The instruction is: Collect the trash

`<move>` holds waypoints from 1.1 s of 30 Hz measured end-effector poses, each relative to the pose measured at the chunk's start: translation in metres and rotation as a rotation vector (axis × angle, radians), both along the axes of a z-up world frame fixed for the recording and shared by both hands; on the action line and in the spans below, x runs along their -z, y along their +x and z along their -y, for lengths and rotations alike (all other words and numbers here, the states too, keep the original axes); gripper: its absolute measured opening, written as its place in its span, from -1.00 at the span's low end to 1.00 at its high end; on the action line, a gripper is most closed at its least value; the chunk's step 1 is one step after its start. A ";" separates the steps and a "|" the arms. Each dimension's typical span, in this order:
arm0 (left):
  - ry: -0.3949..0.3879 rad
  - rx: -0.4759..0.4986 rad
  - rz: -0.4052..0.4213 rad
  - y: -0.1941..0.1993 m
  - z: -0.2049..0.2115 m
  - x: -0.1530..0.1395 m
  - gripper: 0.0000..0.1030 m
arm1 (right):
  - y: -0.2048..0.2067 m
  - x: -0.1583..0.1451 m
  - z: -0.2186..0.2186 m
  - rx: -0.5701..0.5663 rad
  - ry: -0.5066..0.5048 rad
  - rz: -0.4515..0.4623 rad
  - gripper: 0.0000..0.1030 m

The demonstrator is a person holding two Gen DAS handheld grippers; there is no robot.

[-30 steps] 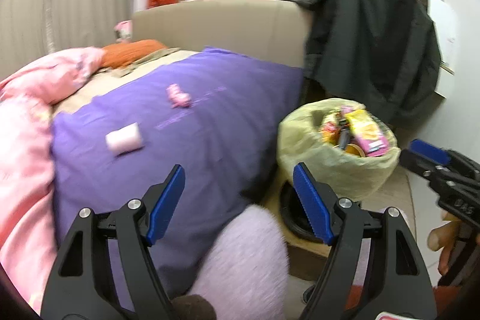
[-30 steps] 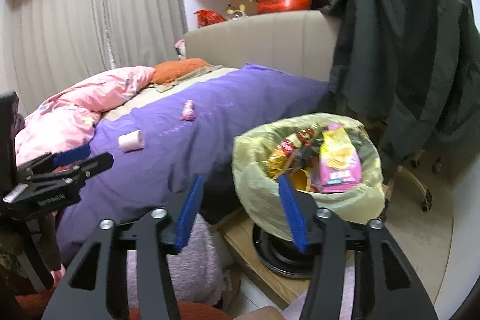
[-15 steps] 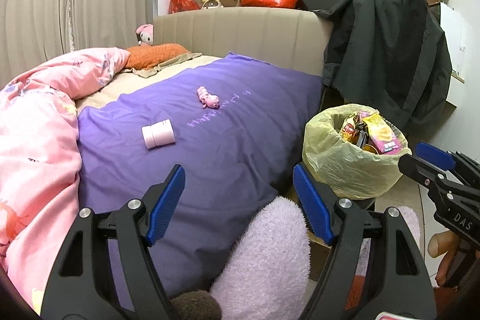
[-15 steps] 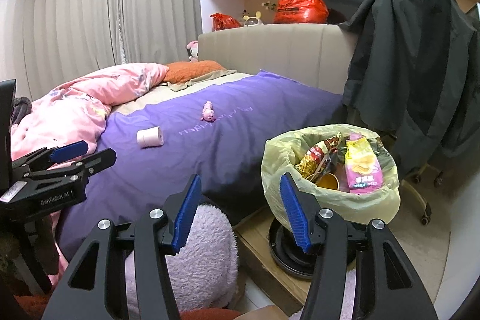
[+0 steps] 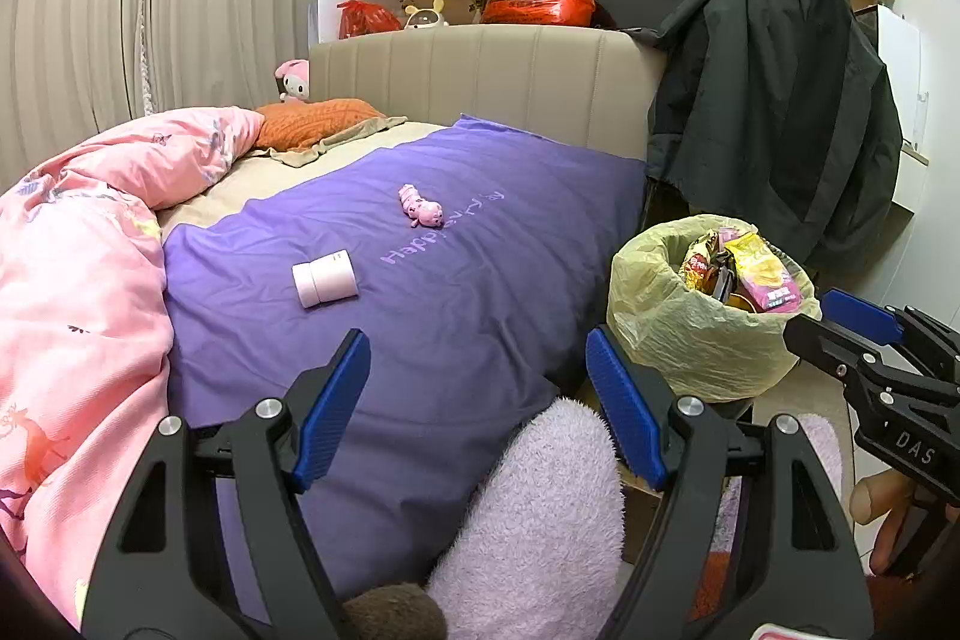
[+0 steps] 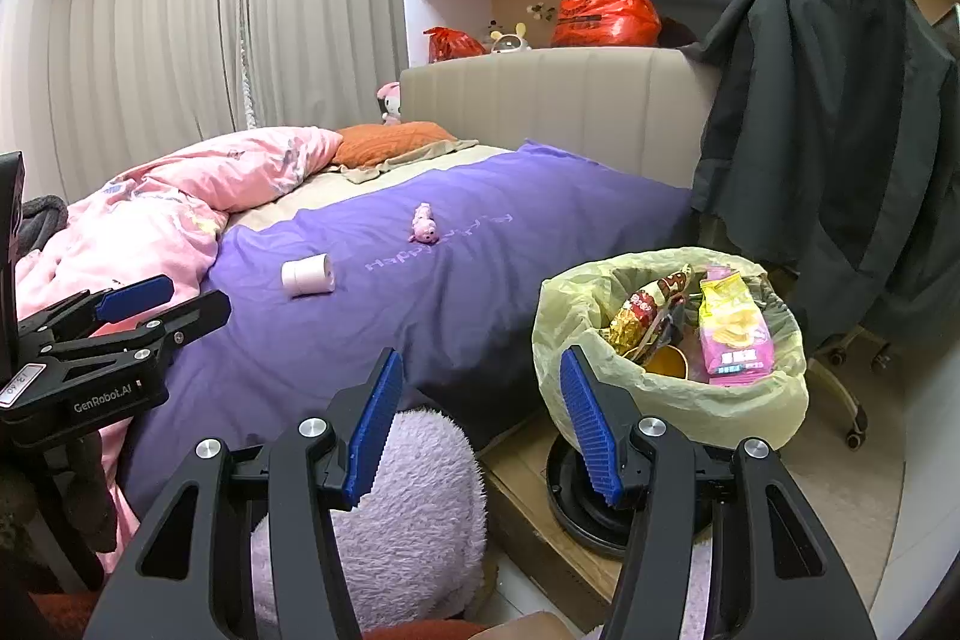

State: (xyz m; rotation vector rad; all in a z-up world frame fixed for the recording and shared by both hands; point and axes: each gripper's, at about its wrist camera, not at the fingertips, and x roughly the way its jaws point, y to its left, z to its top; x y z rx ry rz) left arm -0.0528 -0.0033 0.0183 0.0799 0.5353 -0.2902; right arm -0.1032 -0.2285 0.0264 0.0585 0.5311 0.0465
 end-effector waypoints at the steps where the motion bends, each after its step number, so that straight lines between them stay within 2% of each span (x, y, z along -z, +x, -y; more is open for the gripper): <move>1: 0.000 0.001 0.000 0.000 0.000 0.000 0.38 | 0.000 0.000 0.000 -0.001 0.001 -0.001 0.01; 33: 0.007 0.011 0.000 -0.001 -0.002 0.003 0.38 | 0.001 0.004 -0.002 -0.008 0.002 -0.006 0.01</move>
